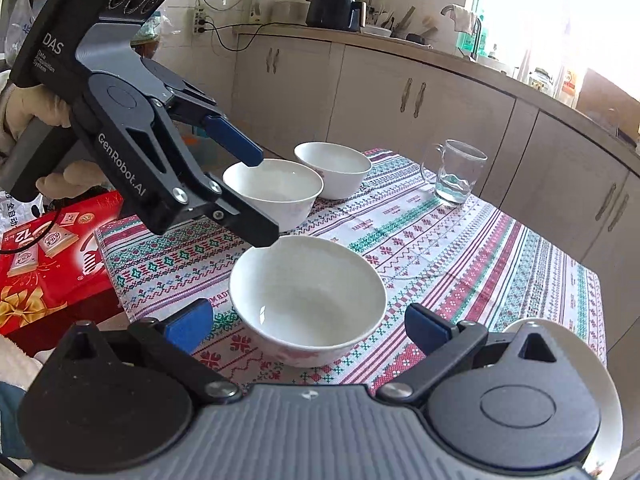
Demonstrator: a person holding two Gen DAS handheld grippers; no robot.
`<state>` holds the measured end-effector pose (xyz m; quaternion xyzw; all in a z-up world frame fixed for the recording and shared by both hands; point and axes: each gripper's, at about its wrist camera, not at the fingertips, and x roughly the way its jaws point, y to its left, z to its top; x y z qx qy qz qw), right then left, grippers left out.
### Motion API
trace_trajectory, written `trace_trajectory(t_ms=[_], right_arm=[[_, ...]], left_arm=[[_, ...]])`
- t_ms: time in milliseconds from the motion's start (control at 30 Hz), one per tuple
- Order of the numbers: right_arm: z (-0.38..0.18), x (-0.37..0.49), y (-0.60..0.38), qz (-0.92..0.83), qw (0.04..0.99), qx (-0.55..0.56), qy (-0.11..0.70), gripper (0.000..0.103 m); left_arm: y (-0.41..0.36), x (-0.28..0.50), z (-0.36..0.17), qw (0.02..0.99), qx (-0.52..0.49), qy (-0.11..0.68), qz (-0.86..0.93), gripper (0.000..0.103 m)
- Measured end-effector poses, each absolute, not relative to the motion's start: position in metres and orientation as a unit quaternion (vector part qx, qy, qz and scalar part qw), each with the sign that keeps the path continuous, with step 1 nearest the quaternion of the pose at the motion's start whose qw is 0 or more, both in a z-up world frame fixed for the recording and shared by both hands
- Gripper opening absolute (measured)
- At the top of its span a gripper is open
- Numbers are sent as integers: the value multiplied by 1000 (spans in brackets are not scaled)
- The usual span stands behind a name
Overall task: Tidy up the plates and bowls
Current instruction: 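Lower the held bowl into the other white bowl with the left gripper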
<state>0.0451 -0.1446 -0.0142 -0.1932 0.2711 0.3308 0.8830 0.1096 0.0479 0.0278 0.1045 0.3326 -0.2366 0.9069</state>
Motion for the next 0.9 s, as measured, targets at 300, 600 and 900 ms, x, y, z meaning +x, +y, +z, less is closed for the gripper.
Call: trace_trajectory(t_ms=[300,600,900], right_arm=[[-5,72,-116,333,879,-192,282,103],[-7,103,-66,345,865,-214,297,103],[-19,130,-29,366,839,-245,319,103]], left_arm=[[97,129,22,915,94,354,-172,98],[125,173,13,906,83,379,-172,97],[138,209,-1,890,59,406,-198,97]])
